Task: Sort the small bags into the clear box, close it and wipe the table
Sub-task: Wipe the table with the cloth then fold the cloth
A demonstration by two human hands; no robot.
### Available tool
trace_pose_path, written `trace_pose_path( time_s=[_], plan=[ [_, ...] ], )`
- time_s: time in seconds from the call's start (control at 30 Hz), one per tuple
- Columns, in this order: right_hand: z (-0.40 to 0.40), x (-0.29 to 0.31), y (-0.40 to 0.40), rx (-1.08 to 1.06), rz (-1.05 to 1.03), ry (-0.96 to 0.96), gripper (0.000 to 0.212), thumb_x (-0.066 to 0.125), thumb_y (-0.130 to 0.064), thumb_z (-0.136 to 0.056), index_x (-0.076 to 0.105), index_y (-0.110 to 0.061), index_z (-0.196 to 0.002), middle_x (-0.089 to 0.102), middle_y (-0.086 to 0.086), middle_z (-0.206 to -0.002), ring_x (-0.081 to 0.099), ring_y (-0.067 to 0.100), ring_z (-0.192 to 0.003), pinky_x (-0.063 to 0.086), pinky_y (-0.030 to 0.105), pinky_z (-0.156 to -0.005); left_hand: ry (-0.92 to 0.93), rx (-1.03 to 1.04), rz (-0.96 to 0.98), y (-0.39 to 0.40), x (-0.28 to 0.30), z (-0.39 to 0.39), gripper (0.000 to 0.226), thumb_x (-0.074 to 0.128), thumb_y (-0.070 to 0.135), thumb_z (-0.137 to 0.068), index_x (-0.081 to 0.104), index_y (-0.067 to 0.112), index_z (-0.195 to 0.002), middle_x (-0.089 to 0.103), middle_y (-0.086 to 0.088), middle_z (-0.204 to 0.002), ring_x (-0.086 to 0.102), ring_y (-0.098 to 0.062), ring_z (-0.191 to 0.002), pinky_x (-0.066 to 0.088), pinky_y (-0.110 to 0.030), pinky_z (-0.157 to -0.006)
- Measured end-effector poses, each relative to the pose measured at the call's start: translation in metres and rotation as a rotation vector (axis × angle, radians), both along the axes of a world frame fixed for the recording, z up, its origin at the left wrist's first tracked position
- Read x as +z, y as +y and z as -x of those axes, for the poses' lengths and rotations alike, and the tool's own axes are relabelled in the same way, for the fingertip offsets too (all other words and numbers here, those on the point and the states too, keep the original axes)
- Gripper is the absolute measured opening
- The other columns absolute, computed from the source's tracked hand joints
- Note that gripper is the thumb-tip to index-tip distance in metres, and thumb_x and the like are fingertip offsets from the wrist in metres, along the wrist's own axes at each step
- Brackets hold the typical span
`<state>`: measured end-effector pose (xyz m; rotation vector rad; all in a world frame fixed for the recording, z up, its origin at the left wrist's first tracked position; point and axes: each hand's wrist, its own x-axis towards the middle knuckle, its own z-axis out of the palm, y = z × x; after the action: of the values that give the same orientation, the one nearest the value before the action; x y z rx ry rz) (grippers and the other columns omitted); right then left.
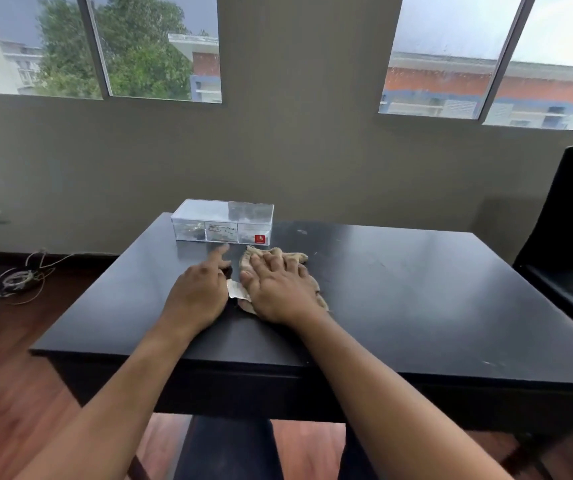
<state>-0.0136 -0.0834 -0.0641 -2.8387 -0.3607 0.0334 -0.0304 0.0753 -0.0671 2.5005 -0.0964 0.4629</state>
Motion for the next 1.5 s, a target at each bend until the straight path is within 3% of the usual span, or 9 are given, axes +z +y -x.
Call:
trace_pose_path(
  time_s=[0.1, 0.3, 0.5, 0.67, 0.83, 0.97, 1.07, 1.27, 1.5],
  plan=[
    [0.003, 0.001, 0.023, 0.019, -0.002, 0.011, 0.061, 0.015, -0.054, -0.106, 0.014, -0.031, -0.163, 0.006, 0.004, -0.173, 0.002, 0.035, -0.157, 0.001, 0.050, -0.125, -0.031, 0.028, 0.001, -0.001, 0.004, 0.002, 0.042, 0.045, 0.011, -0.100, 0.061, 0.021, -0.138, 0.073, -0.013, -0.125, 0.066, -0.039, -0.112, 0.049, -0.043, -0.093],
    [0.038, -0.006, -0.035, 0.187, 0.039, -0.054, 0.060, 0.016, -0.061, -0.103, 0.009, -0.045, -0.161, 0.003, -0.015, -0.171, -0.003, 0.016, -0.158, 0.004, 0.046, -0.127, -0.090, -0.066, 0.079, 0.006, 0.003, 0.003, 0.039, 0.044, 0.034, -0.107, 0.057, 0.023, -0.142, 0.072, -0.005, -0.128, 0.066, -0.028, -0.119, 0.047, -0.036, -0.099],
    [0.027, -0.003, -0.097, -0.039, 0.110, 0.007, 0.063, 0.013, -0.065, -0.102, 0.003, -0.045, -0.161, -0.005, -0.016, -0.171, -0.015, 0.017, -0.157, -0.016, 0.056, -0.122, -0.047, -0.329, -0.103, -0.001, -0.003, 0.003, 0.044, 0.048, 0.037, -0.106, 0.055, 0.022, -0.146, 0.066, 0.004, -0.139, 0.059, -0.012, -0.129, 0.043, -0.030, -0.112],
    [0.049, -0.004, -0.079, 0.011, 0.073, 0.024, 0.069, 0.011, -0.072, -0.098, -0.003, -0.046, -0.160, -0.012, -0.013, -0.171, -0.022, 0.018, -0.156, -0.016, 0.047, -0.124, 0.024, -0.323, -0.120, 0.002, -0.007, 0.002, 0.047, 0.042, 0.040, -0.107, 0.046, 0.028, -0.152, 0.057, 0.008, -0.149, 0.049, -0.010, -0.139, 0.035, -0.030, -0.118],
    [0.084, -0.002, -0.106, 0.148, 0.085, -0.009, 0.065, 0.015, -0.079, -0.095, -0.005, -0.059, -0.154, -0.020, -0.027, -0.165, -0.029, 0.002, -0.150, -0.017, 0.040, -0.125, 0.035, -0.363, -0.166, 0.003, -0.011, -0.004, 0.044, 0.039, 0.043, -0.106, 0.054, 0.029, -0.145, 0.053, 0.012, -0.151, 0.045, -0.006, -0.141, 0.033, -0.032, -0.120],
    [0.034, 0.002, -0.131, 0.057, 0.092, 0.029, 0.066, 0.018, -0.080, -0.094, -0.001, -0.061, -0.154, -0.012, -0.026, -0.167, -0.021, 0.009, -0.155, -0.014, 0.045, -0.125, 0.037, -0.383, -0.182, 0.005, -0.013, -0.009, 0.038, 0.046, 0.038, -0.105, 0.057, 0.031, -0.140, 0.053, 0.014, -0.149, 0.047, -0.007, -0.138, 0.036, -0.038, -0.119],
    [-0.012, -0.005, -0.144, -0.077, 0.112, 0.010, 0.070, 0.015, -0.082, -0.092, 0.001, -0.057, -0.156, -0.004, -0.022, -0.170, -0.013, 0.017, -0.158, -0.012, 0.049, -0.125, 0.035, -0.382, -0.213, 0.004, -0.015, -0.008, 0.039, 0.047, 0.035, -0.105, 0.054, 0.032, -0.143, 0.050, 0.014, -0.153, 0.044, -0.008, -0.141, 0.031, -0.032, -0.120],
    [-0.071, 0.003, -0.109, -0.268, 0.092, 0.079, 0.075, 0.012, -0.081, -0.090, 0.000, -0.052, -0.158, -0.005, -0.015, -0.171, -0.009, 0.028, -0.158, -0.010, 0.055, -0.124, 0.206, -0.412, -0.423, -0.014, -0.006, -0.029, 0.055, 0.027, 0.044, -0.109, 0.021, 0.030, -0.162, 0.015, 0.014, -0.171, 0.007, -0.007, -0.158, 0.003, -0.027, -0.122],
    [-0.089, -0.006, -0.114, -0.211, 0.106, 0.054, 0.078, 0.013, -0.084, -0.089, 0.000, -0.052, -0.158, -0.005, -0.012, -0.172, -0.010, 0.033, -0.158, -0.009, 0.057, -0.124, 0.252, -0.441, -0.562, -0.035, 0.005, -0.059, 0.064, 0.021, 0.055, -0.106, 0.016, 0.025, -0.163, 0.018, 0.007, -0.168, 0.016, -0.020, -0.153, 0.010, -0.042, -0.126]
  ],
)
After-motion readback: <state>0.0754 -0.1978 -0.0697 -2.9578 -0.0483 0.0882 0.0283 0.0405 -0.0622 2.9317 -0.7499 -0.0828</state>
